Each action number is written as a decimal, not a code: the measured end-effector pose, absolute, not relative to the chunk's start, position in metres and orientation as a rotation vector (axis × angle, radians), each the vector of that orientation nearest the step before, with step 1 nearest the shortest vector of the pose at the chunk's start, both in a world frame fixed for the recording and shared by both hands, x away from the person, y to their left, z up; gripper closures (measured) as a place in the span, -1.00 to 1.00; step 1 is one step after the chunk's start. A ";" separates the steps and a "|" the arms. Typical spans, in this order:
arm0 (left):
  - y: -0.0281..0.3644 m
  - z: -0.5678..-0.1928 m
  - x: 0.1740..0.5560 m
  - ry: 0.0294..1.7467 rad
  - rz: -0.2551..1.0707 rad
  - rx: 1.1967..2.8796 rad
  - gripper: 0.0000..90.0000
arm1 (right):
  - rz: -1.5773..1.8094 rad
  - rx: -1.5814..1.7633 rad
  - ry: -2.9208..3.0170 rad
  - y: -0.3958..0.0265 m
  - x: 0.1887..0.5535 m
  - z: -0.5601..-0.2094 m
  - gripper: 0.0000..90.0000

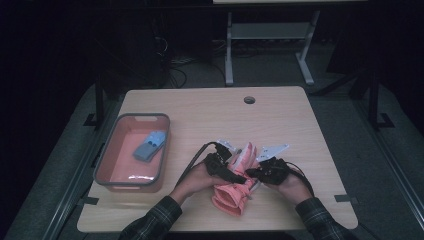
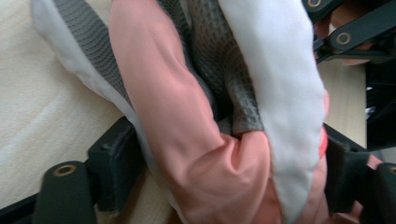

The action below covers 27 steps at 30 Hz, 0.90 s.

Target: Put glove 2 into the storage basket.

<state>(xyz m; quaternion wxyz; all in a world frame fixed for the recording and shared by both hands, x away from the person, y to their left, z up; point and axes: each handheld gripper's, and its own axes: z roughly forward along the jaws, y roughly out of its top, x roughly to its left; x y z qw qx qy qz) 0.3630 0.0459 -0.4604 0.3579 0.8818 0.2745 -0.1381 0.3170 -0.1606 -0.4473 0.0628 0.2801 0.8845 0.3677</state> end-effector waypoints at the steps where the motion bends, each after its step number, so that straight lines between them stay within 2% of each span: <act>1: 0.046 -0.461 0.363 0.707 -0.362 2.273 -0.46 | 1.114 0.845 2.669 -0.160 0.317 -0.448 1.00; 9: 0.046 -0.460 0.362 0.720 -0.359 2.287 -0.16 | 1.114 0.859 2.682 -0.157 0.318 -0.449 1.00; 16: 0.051 -0.461 0.364 0.737 -0.351 2.273 0.18 | 1.140 0.854 2.673 -0.159 0.318 -0.447 1.00; 22: 0.051 -0.458 0.363 0.748 -0.341 2.271 0.33 | 1.249 0.911 2.632 -0.179 0.313 -0.436 0.56; 27: 0.052 -0.454 0.362 0.753 -0.346 2.251 0.38 | 1.226 0.996 2.532 -0.202 0.307 -0.435 -0.02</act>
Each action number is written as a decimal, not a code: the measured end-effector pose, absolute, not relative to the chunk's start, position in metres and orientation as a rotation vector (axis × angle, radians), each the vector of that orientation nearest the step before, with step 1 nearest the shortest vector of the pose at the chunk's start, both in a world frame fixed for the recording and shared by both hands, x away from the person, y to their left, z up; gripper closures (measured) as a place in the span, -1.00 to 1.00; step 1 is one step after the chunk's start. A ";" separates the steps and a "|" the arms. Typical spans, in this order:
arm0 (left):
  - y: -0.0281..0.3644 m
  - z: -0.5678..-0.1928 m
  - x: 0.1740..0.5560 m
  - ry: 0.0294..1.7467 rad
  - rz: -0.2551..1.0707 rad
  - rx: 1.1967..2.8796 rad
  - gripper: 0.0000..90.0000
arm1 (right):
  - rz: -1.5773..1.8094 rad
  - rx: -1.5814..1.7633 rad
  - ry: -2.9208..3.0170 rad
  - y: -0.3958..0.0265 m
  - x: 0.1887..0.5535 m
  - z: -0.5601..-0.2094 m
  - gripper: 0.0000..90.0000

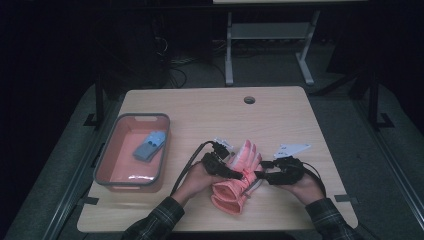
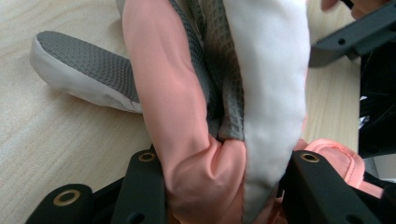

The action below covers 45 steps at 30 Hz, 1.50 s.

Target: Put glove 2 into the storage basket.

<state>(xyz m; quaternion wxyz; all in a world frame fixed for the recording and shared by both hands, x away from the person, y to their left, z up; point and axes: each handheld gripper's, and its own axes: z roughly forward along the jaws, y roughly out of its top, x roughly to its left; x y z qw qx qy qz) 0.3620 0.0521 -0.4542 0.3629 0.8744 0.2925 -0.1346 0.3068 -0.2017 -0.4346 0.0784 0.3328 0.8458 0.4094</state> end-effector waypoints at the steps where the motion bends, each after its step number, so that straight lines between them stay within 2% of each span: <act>1: 0.053 -0.453 0.362 0.752 -0.352 2.248 0.39 | 1.205 1.010 2.509 -0.207 0.306 -0.436 -0.08; 5: 0.054 -0.448 0.362 0.754 -0.372 2.234 0.40 | 1.165 1.088 2.447 -0.229 0.305 -0.445 -0.37; 13: 0.058 -0.435 0.360 0.728 -0.360 2.223 0.40 | 1.065 1.182 2.359 -0.243 0.316 -0.467 -0.67; 23: 0.070 -0.419 0.360 0.723 -0.319 2.203 0.40 | 1.013 1.206 2.337 -0.246 0.323 -0.482 -0.79; 45: 0.103 -0.378 0.366 0.761 -0.217 2.167 0.39 | 1.015 1.198 2.342 -0.246 0.323 -0.482 -0.79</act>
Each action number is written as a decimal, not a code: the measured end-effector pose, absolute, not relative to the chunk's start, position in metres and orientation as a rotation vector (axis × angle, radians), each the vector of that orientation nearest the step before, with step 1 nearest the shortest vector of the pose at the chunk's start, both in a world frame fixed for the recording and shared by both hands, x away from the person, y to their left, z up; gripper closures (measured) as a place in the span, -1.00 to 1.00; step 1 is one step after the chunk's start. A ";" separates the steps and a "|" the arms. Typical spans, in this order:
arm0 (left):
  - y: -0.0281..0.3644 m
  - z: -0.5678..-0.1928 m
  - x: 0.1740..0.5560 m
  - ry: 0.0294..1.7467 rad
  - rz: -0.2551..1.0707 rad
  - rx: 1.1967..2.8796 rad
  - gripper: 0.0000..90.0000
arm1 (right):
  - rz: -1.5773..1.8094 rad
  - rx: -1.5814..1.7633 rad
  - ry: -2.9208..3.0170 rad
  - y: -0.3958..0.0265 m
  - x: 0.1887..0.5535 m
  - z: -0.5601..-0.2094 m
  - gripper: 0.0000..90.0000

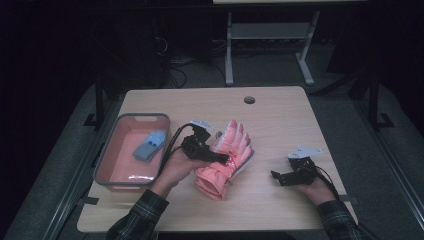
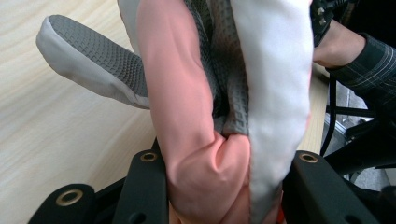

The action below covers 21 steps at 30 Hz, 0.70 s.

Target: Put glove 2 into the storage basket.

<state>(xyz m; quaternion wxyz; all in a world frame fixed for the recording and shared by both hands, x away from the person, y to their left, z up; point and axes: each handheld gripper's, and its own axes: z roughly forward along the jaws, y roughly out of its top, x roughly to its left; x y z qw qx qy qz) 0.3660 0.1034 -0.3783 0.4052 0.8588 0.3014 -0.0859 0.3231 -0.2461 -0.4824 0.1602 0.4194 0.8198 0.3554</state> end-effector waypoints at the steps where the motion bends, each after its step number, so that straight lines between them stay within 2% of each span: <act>1: 0.105 -0.376 0.366 0.768 -0.213 2.163 0.39 | 1.015 1.198 2.342 -0.246 0.323 -0.482 -0.79; 21: 0.152 -0.337 0.374 0.831 -0.118 2.137 0.38 | 1.015 1.203 2.343 -0.246 0.323 -0.482 -0.79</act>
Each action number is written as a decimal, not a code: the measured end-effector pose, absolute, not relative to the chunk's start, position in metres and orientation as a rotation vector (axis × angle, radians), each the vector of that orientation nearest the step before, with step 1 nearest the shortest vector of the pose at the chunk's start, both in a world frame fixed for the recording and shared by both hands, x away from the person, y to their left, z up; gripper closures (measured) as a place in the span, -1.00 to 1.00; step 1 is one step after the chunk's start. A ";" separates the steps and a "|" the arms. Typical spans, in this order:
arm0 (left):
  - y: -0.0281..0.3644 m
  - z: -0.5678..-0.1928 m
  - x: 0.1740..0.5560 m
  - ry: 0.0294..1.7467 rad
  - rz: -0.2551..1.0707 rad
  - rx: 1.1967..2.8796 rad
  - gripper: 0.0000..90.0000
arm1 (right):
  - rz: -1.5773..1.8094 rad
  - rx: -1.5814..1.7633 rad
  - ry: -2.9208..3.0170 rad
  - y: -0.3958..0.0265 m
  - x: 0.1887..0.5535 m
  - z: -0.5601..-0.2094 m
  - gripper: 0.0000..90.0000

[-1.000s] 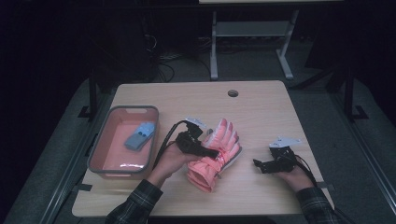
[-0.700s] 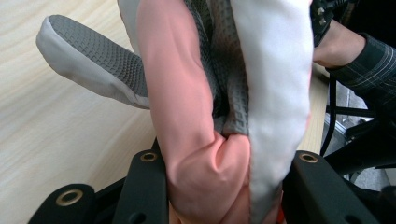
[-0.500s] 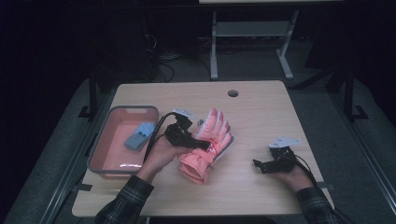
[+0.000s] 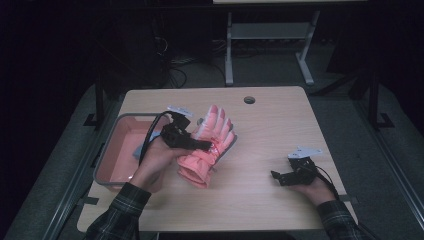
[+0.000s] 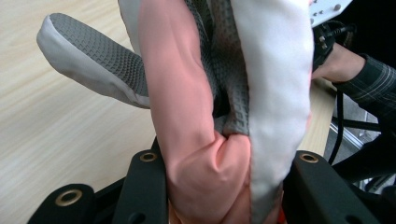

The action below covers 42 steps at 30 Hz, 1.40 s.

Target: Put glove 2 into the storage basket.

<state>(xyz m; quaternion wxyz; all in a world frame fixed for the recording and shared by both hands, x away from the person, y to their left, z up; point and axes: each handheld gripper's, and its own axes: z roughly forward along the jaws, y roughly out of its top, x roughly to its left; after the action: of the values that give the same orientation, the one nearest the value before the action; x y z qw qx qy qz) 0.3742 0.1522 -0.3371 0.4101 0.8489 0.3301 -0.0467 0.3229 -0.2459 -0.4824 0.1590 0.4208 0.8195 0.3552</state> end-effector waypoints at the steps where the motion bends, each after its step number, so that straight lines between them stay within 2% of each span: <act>1: 0.155 -0.335 0.375 0.837 -0.114 2.129 0.38 | 1.015 1.204 2.343 -0.246 0.323 -0.482 -0.79; 24: 0.242 -0.310 0.381 0.989 -0.017 2.037 0.38 | 1.016 1.210 2.334 -0.245 0.323 -0.483 -0.80; 42: 0.311 -0.308 0.381 1.150 0.066 1.978 0.38 | 1.013 1.211 2.333 -0.245 0.323 -0.483 -0.80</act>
<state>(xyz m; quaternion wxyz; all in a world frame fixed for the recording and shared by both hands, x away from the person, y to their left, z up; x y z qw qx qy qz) 0.3812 0.3114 -0.3082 0.4135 0.7868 0.4575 0.0262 0.3232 -0.2450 -0.4825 0.1617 0.4242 0.8173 0.3549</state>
